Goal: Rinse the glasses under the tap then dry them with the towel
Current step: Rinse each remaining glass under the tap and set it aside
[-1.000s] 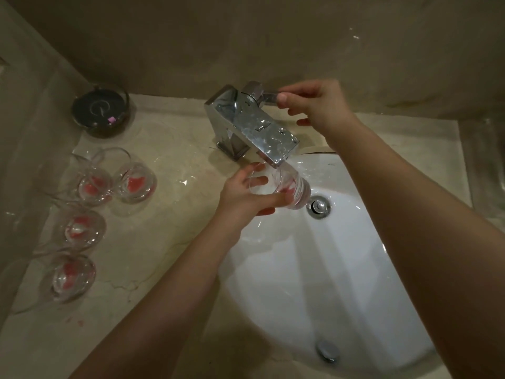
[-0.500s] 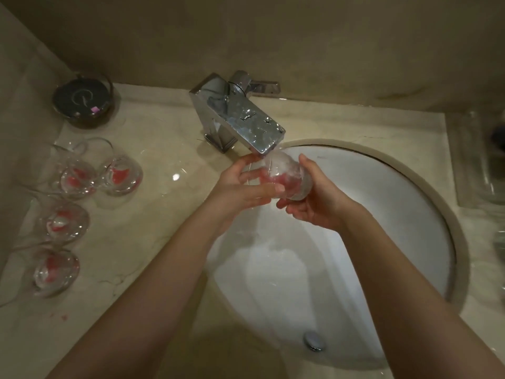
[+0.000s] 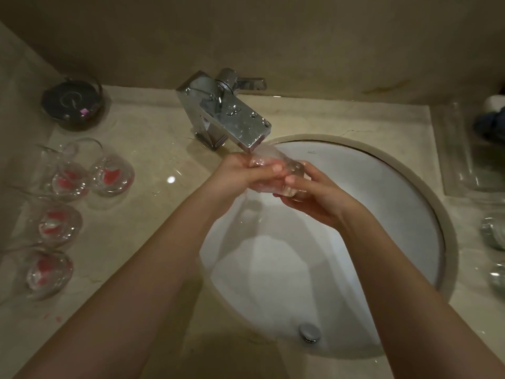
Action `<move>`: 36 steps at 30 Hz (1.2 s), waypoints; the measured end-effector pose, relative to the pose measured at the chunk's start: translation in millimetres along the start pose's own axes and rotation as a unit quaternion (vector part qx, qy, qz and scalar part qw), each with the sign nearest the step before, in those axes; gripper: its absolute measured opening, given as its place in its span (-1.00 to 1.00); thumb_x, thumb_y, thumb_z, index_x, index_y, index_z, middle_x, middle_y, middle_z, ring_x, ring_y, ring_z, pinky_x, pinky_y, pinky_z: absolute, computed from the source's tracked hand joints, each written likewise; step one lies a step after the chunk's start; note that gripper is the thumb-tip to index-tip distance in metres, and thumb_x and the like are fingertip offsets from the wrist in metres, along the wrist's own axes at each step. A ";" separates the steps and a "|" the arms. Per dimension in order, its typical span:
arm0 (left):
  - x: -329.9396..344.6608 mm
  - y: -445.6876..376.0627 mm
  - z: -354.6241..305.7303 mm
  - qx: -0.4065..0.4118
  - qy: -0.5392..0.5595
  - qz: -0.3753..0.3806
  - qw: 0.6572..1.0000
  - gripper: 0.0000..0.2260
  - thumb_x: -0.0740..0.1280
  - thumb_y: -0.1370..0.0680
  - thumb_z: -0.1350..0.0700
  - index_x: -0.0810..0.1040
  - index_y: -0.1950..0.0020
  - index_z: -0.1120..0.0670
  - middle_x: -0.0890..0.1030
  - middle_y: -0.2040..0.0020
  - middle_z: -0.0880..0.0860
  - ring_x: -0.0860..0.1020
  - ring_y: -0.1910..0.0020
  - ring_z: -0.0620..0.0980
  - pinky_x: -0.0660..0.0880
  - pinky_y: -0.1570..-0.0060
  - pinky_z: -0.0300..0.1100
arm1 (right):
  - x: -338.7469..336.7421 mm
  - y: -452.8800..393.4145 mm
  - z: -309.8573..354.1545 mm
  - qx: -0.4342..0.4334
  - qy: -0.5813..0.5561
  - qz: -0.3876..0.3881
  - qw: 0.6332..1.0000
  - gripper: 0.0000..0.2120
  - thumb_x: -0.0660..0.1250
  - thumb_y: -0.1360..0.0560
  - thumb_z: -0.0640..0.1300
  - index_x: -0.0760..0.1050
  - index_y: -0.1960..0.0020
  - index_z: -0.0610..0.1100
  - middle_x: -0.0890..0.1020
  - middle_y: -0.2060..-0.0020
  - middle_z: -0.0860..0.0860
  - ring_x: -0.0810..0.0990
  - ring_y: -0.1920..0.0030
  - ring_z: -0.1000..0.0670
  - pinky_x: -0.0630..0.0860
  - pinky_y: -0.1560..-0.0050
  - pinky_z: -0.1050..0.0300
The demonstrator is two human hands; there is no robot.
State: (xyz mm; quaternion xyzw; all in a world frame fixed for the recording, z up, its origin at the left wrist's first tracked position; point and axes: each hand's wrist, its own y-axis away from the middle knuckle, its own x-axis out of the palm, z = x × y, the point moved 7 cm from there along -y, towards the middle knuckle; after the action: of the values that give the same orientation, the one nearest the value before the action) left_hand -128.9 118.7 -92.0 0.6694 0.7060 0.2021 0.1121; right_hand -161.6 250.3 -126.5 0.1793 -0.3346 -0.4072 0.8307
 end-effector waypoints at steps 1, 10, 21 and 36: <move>-0.1 -0.5 0.7 -0.006 0.003 0.002 1.000 -0.78 0.36 -0.53 0.29 0.60 -0.15 0.32 0.67 -0.04 0.27 0.67 -0.01 0.12 0.58 -0.09 -0.13 | -2.3 -0.4 -0.4 -0.012 0.003 0.004 1.000 -0.52 0.46 -0.32 -0.28 0.45 -0.20 -0.06 0.66 0.09 0.03 0.65 0.06 0.00 0.57 0.01 0.17; 8.4 -3.6 6.0 -0.006 0.027 0.034 0.999 -0.74 0.45 -0.41 0.24 0.64 -0.10 0.23 0.70 0.01 0.19 0.68 0.00 0.13 0.58 -0.10 -0.13 | -4.8 0.1 6.8 0.041 0.057 -0.025 0.997 -0.66 0.32 -0.53 0.06 0.54 -0.14 -0.18 0.65 0.14 -0.10 0.66 0.29 0.01 0.55 0.33 0.26; 4.7 -14.3 7.3 -0.004 -0.041 0.005 0.999 -0.73 0.41 -0.45 0.40 0.59 -0.14 0.33 0.67 -0.04 0.21 0.67 0.02 0.06 0.59 0.01 -0.21 | -3.1 0.2 2.9 0.079 -0.017 -0.064 0.995 -0.61 0.23 -0.57 0.15 0.54 -0.06 -0.19 0.59 0.20 -0.15 0.58 0.37 -0.02 0.49 0.48 0.28; -11.2 -22.5 11.2 -0.034 0.003 -0.015 0.999 -0.50 0.47 -0.44 0.25 0.46 -0.36 0.25 0.67 0.00 0.21 0.69 0.11 0.03 0.59 0.14 -0.19 | 1.3 -19.6 -8.7 0.018 -0.088 -0.025 0.996 -0.81 0.28 -0.58 -0.11 0.50 -0.15 -0.16 0.55 0.02 -0.10 0.60 0.11 -0.09 0.62 0.17 0.15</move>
State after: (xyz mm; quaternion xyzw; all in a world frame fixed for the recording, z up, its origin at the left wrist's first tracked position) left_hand -143.5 108.5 -113.1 0.6537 0.7093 0.2259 0.1360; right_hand -165.8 237.7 -143.3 0.1656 -0.4094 -0.4362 0.7840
